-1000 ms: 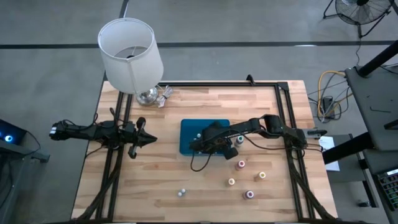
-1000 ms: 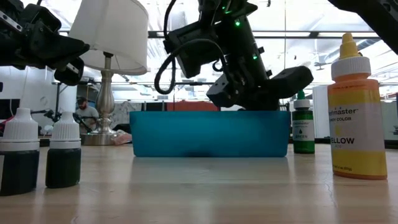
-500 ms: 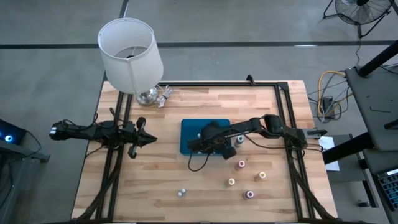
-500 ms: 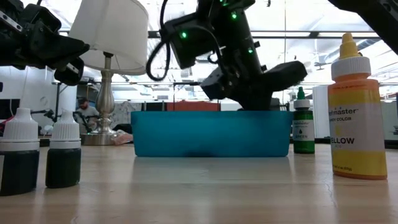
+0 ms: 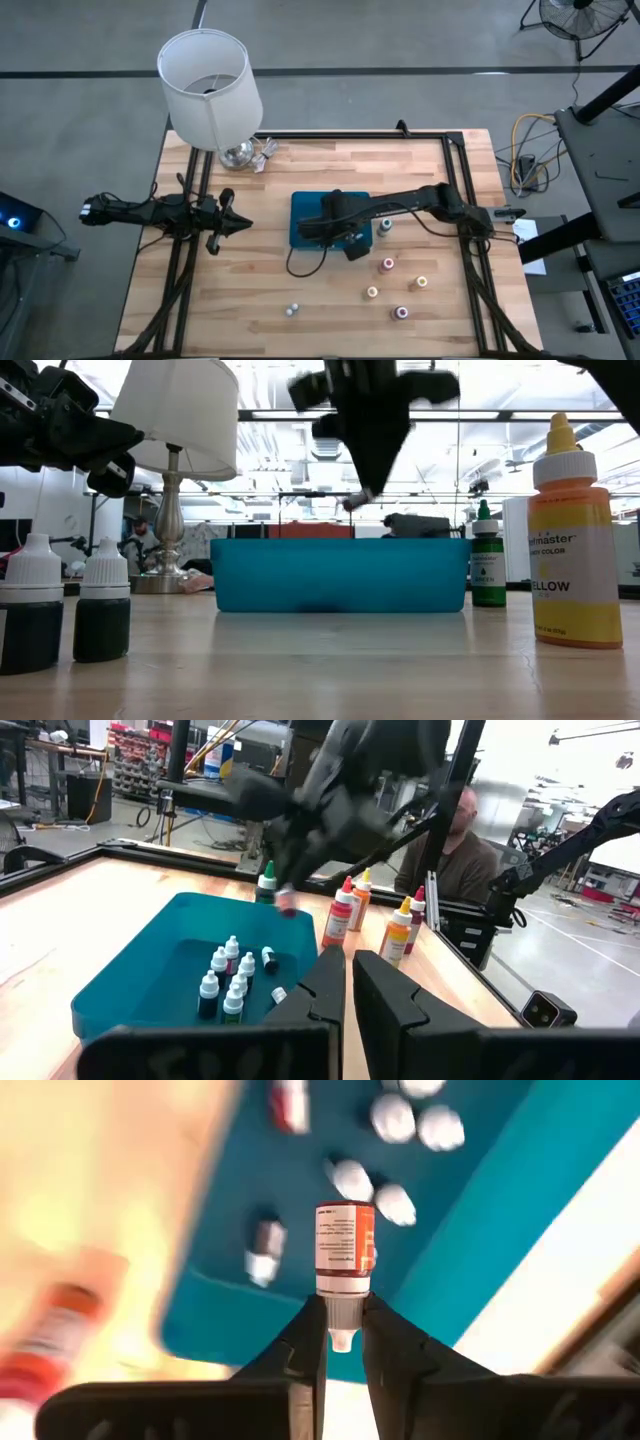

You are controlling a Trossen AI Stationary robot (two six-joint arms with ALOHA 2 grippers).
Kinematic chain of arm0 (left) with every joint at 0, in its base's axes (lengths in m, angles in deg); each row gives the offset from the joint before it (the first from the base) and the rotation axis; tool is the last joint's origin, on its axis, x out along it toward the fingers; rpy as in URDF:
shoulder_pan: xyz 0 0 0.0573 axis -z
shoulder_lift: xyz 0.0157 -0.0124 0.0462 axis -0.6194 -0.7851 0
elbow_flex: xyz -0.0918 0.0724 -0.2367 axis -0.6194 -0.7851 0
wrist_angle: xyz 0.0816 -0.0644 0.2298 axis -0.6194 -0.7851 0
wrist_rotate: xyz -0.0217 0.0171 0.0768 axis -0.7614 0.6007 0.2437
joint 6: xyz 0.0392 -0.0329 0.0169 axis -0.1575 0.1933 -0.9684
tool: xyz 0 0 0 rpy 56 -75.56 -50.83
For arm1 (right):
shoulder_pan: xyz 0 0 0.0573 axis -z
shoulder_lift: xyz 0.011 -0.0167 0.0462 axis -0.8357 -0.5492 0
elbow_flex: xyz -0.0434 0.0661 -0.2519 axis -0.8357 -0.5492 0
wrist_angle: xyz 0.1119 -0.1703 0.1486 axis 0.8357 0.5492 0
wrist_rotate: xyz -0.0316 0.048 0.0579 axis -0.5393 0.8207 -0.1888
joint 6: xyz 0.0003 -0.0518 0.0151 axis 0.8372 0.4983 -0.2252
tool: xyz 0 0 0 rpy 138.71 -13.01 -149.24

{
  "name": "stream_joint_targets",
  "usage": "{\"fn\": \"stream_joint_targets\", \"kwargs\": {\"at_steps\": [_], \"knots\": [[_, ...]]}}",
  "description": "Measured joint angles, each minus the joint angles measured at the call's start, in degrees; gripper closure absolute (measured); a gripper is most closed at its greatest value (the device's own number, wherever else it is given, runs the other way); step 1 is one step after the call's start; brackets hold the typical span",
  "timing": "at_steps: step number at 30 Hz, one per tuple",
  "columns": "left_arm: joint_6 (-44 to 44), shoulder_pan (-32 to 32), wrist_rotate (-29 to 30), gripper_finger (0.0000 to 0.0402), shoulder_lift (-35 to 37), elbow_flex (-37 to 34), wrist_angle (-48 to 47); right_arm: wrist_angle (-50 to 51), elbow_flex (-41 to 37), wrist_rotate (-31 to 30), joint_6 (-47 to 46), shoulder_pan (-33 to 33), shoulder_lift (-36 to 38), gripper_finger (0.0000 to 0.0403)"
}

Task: Pick & Place food coloring
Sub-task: Put the small orange food coloring bottle into the blue bin

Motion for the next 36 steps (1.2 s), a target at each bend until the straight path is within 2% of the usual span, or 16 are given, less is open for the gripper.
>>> {"fn": "stream_joint_targets", "kwargs": {"at_steps": [5,12,16,23,33,36], "knots": [[0.0,0.0,0.0,0.0402,0.0,0.0,0.0,-2.7,5.4,13.1,-4.3,-1.4,0.1,0.0365],[0.0,0.0,0.0,0.0402,0.0,0.0,0.0,-12.1,5.2,24.5,-8.9,-4.1,0.1,0.0365],[0.0,0.0,0.0,0.0402,0.0,0.0,0.0,-16.5,3.5,25.4,-10.9,-4.9,-0.1,0.0365],[0.0,0.0,0.0,0.0402,0.0,0.0,0.0,-17.0,3.3,25.3,-12.3,-5.0,-0.1,0.0364],[0.0,0.0,0.0,0.0402,0.0,0.0,0.0,-16.8,10.7,25.0,-19.2,-4.6,0.1,0.0364],[0.0,0.0,0.0,0.0402,0.0,0.0,0.0,-18.2,10.5,25.0,-22.3,-4.6,1.4,0.0364]]}}
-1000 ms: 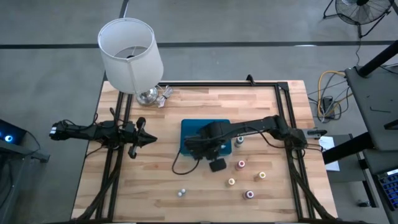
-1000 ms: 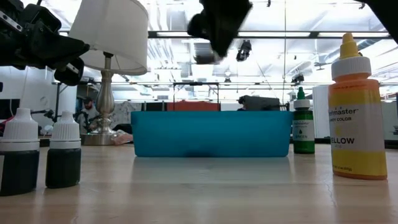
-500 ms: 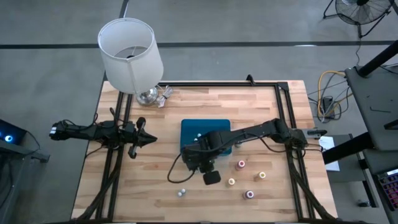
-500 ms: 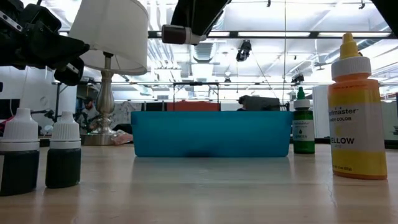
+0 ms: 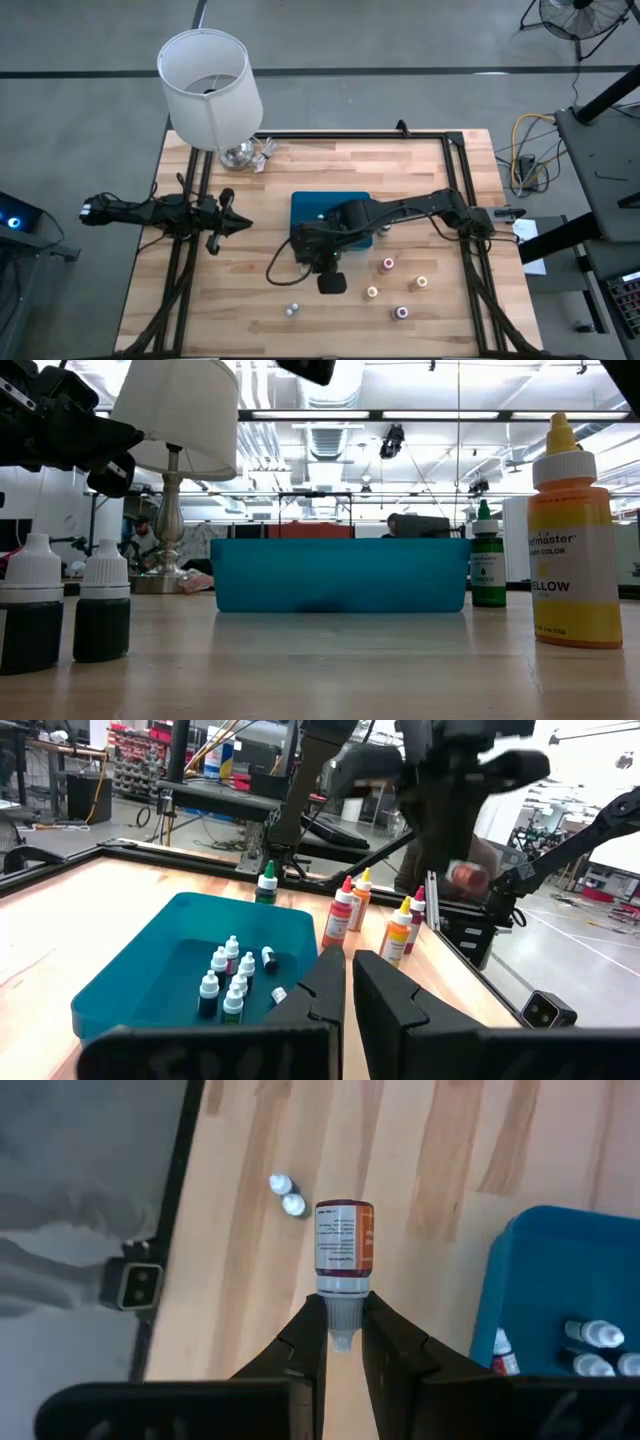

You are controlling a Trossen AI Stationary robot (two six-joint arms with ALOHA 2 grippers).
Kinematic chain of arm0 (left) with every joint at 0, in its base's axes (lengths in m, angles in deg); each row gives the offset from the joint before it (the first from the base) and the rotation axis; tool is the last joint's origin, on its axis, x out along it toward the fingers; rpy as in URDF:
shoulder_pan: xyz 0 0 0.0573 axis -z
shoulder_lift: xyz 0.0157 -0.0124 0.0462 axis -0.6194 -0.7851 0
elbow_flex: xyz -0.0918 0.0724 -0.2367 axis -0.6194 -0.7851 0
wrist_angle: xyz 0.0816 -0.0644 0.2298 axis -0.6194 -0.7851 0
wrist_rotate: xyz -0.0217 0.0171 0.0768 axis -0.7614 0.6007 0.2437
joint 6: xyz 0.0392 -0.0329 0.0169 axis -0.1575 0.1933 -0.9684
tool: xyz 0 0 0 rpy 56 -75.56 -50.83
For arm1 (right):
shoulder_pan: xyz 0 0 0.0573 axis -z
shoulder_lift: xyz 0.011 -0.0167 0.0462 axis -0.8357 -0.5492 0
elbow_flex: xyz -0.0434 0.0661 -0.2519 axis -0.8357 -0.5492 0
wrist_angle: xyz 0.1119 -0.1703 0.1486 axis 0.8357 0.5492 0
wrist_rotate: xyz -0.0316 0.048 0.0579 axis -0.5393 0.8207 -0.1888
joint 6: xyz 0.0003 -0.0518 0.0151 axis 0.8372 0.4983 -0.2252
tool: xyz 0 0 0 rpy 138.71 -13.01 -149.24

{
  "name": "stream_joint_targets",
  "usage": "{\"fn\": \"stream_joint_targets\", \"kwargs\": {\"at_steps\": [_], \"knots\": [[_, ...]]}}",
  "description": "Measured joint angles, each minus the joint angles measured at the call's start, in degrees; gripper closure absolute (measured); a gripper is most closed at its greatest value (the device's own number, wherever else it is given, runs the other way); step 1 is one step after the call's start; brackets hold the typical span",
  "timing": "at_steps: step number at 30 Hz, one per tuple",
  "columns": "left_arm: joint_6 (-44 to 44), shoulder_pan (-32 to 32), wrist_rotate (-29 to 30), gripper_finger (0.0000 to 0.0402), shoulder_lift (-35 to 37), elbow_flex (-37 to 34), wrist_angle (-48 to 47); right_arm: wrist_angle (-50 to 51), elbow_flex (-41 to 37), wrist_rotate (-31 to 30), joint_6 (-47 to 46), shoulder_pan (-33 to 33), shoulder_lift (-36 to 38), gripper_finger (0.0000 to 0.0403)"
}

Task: Pick & Place food coloring
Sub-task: Put the small orange food coloring bottle into the blue bin

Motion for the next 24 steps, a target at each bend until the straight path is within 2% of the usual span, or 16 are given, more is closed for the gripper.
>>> {"fn": "stream_joint_targets", "kwargs": {"at_steps": [15,24], "knots": [[-2.0,0.0,0.3,0.0402,0.0,0.0,0.8,-0.6,0.3,-0.2,-10.3,0.0,1.6,0.0364],[20.1,0.0,0.3,0.0402,0.0,0.0,18.6,-1.2,0.3,-0.3,-12.4,0.4,1.6,0.0364]]}}
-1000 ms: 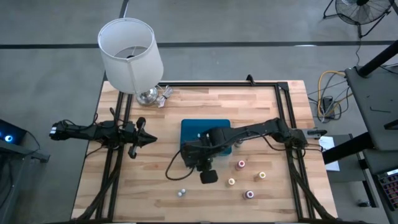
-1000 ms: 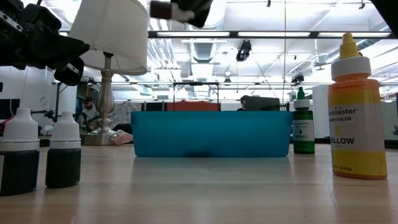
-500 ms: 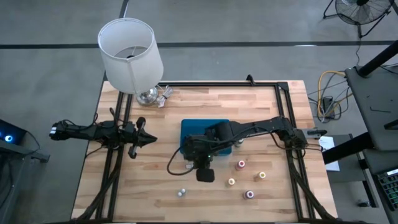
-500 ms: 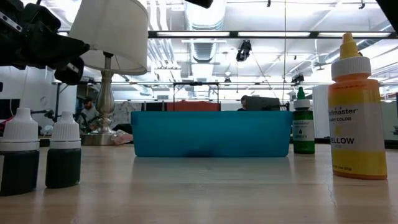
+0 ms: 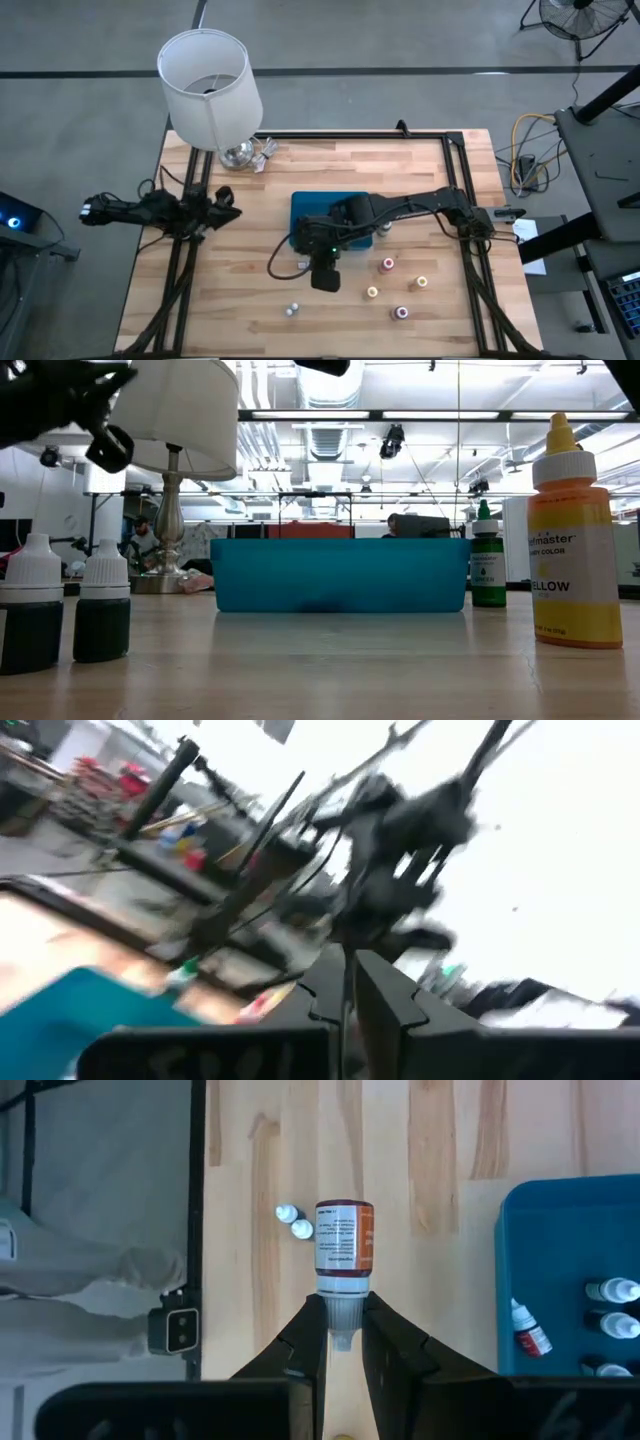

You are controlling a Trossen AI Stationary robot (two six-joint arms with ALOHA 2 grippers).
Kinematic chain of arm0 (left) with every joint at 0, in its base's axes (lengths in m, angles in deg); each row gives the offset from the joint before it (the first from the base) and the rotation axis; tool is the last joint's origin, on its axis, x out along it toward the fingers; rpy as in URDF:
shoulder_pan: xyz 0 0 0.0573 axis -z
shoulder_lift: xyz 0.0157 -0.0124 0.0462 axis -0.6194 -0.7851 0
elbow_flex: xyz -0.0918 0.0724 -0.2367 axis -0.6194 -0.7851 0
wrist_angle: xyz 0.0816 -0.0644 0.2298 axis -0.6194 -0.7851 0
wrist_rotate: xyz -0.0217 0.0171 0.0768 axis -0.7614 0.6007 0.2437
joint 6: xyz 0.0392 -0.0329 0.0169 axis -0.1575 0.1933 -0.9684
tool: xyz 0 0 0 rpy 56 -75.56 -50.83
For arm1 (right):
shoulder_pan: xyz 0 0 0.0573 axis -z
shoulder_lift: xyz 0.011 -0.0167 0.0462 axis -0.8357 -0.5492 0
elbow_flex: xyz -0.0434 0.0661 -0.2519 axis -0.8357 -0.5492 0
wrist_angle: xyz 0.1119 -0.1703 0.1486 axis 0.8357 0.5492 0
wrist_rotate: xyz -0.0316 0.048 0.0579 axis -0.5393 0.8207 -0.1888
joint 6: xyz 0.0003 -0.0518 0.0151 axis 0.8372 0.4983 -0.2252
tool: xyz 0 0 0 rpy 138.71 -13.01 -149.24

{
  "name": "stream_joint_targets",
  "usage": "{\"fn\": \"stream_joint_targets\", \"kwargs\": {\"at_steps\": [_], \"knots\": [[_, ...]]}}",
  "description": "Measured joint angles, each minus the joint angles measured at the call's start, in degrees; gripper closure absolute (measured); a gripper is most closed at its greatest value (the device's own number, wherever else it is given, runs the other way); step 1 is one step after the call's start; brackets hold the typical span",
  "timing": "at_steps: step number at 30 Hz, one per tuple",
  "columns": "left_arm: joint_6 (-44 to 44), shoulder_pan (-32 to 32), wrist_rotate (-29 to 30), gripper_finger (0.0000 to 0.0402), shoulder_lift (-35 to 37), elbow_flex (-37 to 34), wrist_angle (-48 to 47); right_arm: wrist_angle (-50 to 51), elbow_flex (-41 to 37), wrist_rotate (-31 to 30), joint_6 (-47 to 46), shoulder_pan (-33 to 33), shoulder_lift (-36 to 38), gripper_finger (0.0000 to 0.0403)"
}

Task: Pick & Place food coloring
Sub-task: Put the small orange food coloring bottle into the blue bin

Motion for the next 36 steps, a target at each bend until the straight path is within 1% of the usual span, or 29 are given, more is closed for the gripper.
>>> {"fn": "stream_joint_targets", "kwargs": {"at_steps": [2,4,5,8,11,13,15,17,21,24,26,28,33,35,36], "knots": [[7.2,0.0,0.0,0.0402,0.0,0.0,3.6,-1.1,0.0,-0.1,0.0,0.1,0.0,0.0364],[14.9,0.0,0.3,0.0402,0.0,0.0,5.1,-2.0,0.0,-0.1,0.0,0.3,0.0,0.0364],[16.6,0.0,0.5,0.0402,0.0,0.0,5.1,-2.4,0.0,-0.1,0.1,0.4,0.0,0.0364],[18.6,0.0,0.5,0.0402,0.0,0.0,5.1,-2.5,0.0,-0.1,0.1,0.9,0.0,0.0364],[18.1,0.0,1.1,0.0402,0.0,0.0,5.0,-2.8,0.0,-0.1,0.2,1.3,0.0,0.0364],[17.9,0.0,4.7,0.0402,0.0,0.0,5.0,-3.3,0.0,-0.1,0.2,1.3,0.0,0.0364],[19.9,0.0,7.7,0.0402,0.0,0.0,5.9,-3.8,0.0,-0.1,0.4,1.3,0.0,0.0364],[20.3,0.0,7.9,0.0402,0.0,0.0,7.3,-4.2,0.0,-0.1,0.5,1.4,0.0,0.0364],[22.7,0.0,7.6,0.0402,-0.7,0.1,6.1,-5.1,0.0,-0.1,0.5,1.6,0.0,0.0364],[23.1,0.0,7.0,0.0402,-2.0,1.5,6.5,-5.3,0.0,0.0,0.7,1.5,0.0,0.0364],[22.2,0.0,4.9,0.0402,-3.6,3.7,6.6,-5.3,0.0,0.0,0.7,1.5,0.0,0.0364],[18.7,0.0,2.1,0.0402,-5.9,6.9,7.0,-5.7,0.0,0.0,0.7,1.5,0.0,0.0364],[2.1,0.1,-2.9,0.0402,-16.2,16.6,7.1,-7.0,0.0,0.0,0.7,1.5,0.0,0.0364],[0.1,0.1,-3.7,0.0402,-21.1,19.9,5.1,-7.0,0.0,0.0,0.7,1.5,0.1,0.0364],[0.9,0.0,-3.7,0.0402,-23.3,21.5,3.5,-7.0,0.0,0.0,0.7,1.5,0.1,0.0364]]}}
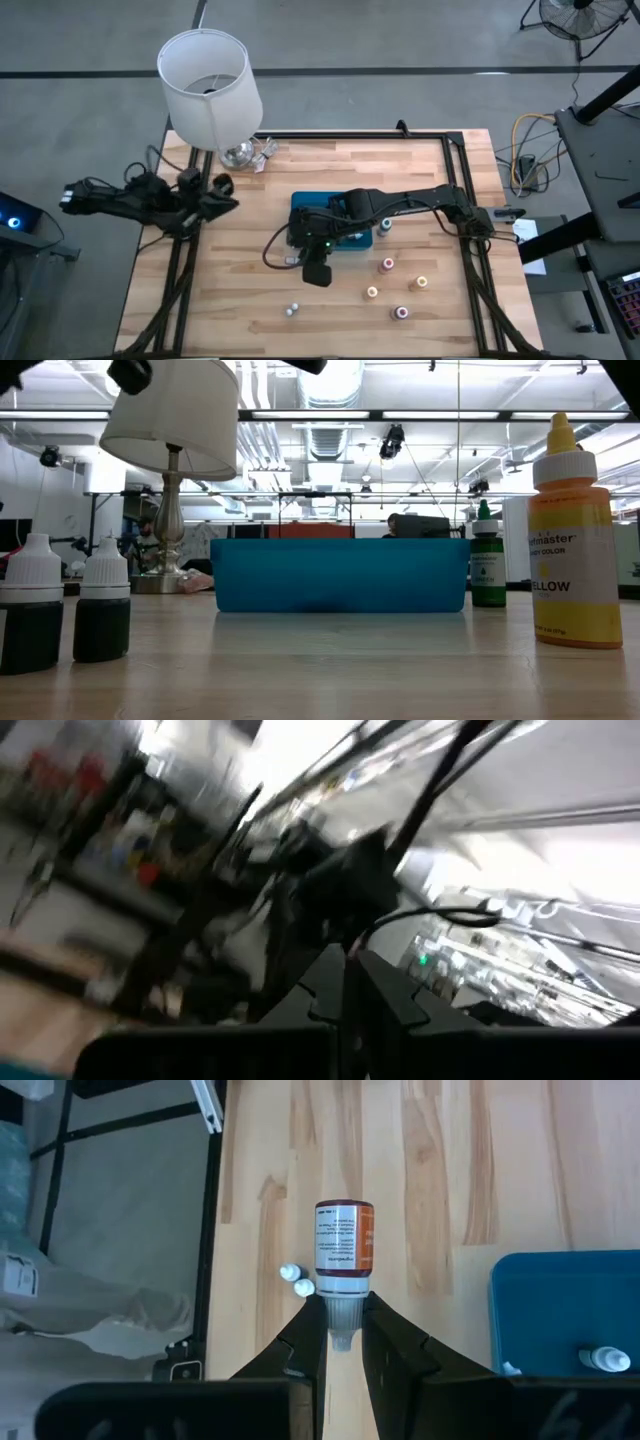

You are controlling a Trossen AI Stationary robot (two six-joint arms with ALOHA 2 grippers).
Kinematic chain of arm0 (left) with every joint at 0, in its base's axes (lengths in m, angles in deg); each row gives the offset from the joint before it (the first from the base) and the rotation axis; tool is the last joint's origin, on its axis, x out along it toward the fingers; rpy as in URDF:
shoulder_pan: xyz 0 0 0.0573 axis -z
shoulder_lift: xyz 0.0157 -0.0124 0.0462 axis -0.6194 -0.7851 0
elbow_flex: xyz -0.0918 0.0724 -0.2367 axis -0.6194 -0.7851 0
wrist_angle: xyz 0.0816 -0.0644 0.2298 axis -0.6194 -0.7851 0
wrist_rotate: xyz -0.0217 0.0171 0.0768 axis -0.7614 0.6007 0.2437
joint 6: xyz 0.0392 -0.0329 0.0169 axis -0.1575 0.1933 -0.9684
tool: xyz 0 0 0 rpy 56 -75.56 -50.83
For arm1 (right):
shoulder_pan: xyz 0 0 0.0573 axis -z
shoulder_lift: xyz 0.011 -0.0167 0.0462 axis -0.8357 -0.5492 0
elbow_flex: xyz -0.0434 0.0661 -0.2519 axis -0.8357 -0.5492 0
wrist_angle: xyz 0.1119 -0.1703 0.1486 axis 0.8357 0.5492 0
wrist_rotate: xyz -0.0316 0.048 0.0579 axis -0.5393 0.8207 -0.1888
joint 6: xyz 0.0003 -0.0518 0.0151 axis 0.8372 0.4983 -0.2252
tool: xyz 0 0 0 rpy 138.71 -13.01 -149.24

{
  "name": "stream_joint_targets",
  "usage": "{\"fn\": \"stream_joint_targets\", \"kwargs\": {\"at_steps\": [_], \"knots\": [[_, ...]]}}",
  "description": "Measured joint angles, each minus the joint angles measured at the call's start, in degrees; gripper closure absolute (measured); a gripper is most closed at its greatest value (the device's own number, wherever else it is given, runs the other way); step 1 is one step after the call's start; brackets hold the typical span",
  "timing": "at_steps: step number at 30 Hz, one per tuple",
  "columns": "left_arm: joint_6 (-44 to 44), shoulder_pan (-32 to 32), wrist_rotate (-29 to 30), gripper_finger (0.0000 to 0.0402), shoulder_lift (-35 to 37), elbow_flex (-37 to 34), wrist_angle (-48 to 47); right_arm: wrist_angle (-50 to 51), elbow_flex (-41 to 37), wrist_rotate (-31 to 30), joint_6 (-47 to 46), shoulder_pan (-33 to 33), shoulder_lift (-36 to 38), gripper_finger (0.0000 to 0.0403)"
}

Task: Pick & Place food coloring
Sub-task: Put the small orange food coloring bottle into the blue bin

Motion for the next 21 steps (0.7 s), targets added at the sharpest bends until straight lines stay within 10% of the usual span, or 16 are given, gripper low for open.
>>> {"fn": "stream_joint_targets", "kwargs": {"at_steps": [6,21], "knots": [[2.3,-0.1,-4.5,0.0381,-9.1,7.9,-4.1,0.0,0.0,0.0,-0.2,0.0,0.6,0.0364],[-5.1,-0.1,-6.2,0.0166,-21.2,21.7,-17.7,2.0,0.0,-7.5,-0.2,0.5,5.5,0.0364]]}}
